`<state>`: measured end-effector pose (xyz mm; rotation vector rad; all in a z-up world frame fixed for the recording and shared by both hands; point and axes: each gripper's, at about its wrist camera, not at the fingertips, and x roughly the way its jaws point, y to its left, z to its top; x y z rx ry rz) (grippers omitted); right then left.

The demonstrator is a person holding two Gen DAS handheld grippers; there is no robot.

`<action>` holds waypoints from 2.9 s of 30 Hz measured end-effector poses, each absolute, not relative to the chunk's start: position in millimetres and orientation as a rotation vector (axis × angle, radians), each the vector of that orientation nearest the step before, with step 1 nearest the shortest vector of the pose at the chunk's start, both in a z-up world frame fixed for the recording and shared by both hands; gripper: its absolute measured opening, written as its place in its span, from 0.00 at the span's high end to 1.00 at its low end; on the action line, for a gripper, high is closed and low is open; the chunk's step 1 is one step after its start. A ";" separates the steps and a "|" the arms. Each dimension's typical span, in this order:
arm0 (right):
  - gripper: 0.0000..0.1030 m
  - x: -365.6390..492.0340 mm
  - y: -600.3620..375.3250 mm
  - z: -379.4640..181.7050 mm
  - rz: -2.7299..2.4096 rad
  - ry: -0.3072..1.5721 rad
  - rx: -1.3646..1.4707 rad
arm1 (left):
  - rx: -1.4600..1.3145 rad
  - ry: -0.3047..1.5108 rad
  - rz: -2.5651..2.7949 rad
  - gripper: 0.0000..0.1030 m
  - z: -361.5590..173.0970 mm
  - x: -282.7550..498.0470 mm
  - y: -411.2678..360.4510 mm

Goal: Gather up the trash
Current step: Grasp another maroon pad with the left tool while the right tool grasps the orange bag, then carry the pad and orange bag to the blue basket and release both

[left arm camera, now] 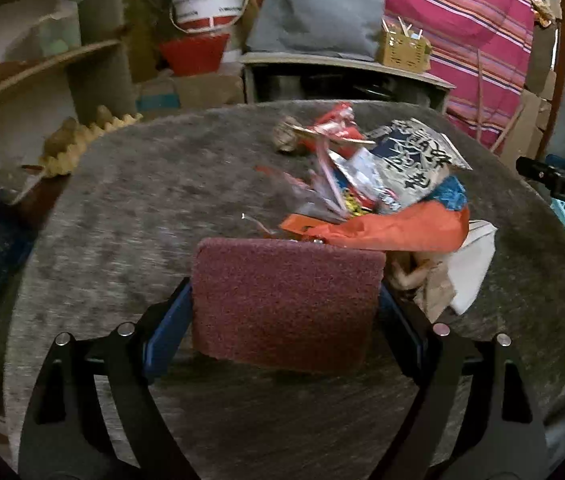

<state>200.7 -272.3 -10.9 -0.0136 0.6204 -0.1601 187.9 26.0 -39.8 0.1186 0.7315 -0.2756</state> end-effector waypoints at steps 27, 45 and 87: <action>0.08 208.6 -140.9 -36.8 0.135 0.708 -0.085 | 0.148 0.727 -0.148 0.18 -49.6 201.8 66.1; 0.84 217.2 -122.1 -47.4 0.224 0.748 -0.097 | 0.062 0.703 -0.021 0.18 -32.7 198.4 124.4; 0.93 168.9 -240.2 35.1 0.125 0.436 0.124 | 0.031 0.554 0.011 0.18 23.9 175.8 83.2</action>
